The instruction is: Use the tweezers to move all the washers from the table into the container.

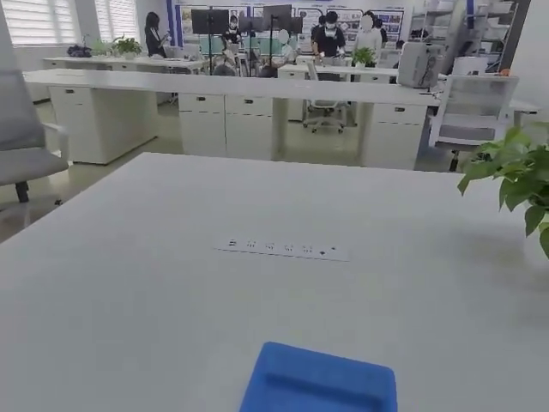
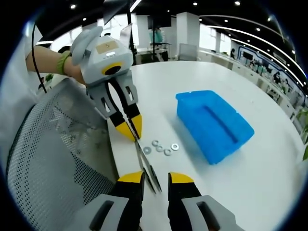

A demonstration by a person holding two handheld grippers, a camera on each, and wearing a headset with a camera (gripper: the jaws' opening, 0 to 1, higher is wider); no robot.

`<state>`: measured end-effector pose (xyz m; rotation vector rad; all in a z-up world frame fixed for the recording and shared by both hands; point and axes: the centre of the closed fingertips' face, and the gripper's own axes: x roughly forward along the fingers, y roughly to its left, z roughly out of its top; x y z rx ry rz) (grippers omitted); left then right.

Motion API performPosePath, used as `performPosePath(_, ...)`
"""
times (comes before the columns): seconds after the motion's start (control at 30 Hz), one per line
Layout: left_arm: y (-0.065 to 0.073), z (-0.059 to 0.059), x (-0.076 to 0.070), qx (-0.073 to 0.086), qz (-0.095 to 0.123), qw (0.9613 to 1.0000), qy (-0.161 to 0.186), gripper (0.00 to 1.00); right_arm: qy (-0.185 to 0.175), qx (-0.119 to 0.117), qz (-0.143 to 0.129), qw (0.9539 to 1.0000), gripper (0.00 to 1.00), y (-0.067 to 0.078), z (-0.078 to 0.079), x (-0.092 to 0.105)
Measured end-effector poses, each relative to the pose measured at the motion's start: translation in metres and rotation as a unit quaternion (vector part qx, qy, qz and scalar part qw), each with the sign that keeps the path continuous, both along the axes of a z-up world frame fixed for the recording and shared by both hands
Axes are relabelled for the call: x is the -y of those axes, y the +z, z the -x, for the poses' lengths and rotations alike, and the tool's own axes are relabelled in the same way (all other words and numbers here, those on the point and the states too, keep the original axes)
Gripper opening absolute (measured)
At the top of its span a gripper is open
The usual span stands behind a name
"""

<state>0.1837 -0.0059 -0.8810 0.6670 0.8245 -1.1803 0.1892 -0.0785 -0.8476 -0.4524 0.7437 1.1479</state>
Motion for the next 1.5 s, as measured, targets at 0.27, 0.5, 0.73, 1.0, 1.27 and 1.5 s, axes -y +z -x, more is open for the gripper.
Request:
performPosePath(0.27, 0.004, 0.004, 0.003, 0.012, 0.002, 0.9994, -0.032, 0.0, 0.013, 0.008, 0.008, 0.9999, 0.12, -0.001, 0.002, -0.001)
performPosePath(0.5, 0.032, 0.005, 0.005, 0.037, 0.026, 0.9981, -0.041, 0.0, 0.02, 0.01, 0.013, 0.9997, 0.14, -0.004, 0.005, 0.0)
performPosePath(0.73, 0.062, 0.015, 0.009, 0.055, 0.041, 0.9964, -0.05, 0.0, 0.034, 0.013, 0.014, 0.9992, 0.14, -0.005, 0.007, -0.003)
performPosePath(1.0, 0.083, 0.023, 0.016, 0.066, 0.044, 0.9953, -0.056, 0.0, 0.074, 0.018, 0.005, 0.9971, 0.14, -0.002, 0.016, -0.019)
performPosePath(1.27, 0.094, 0.026, 0.022, 0.068, 0.046, 0.9942, -0.069, 0.0, 0.101, 0.017, 0.006, 0.9947, 0.11, -0.005, 0.02, -0.028)
performPosePath(1.5, 0.101, 0.029, 0.027, 0.064, 0.05, 0.9933, -0.083, 0.0, 0.125, 0.013, 0.004, 0.9921, 0.08, -0.009, 0.023, -0.033)
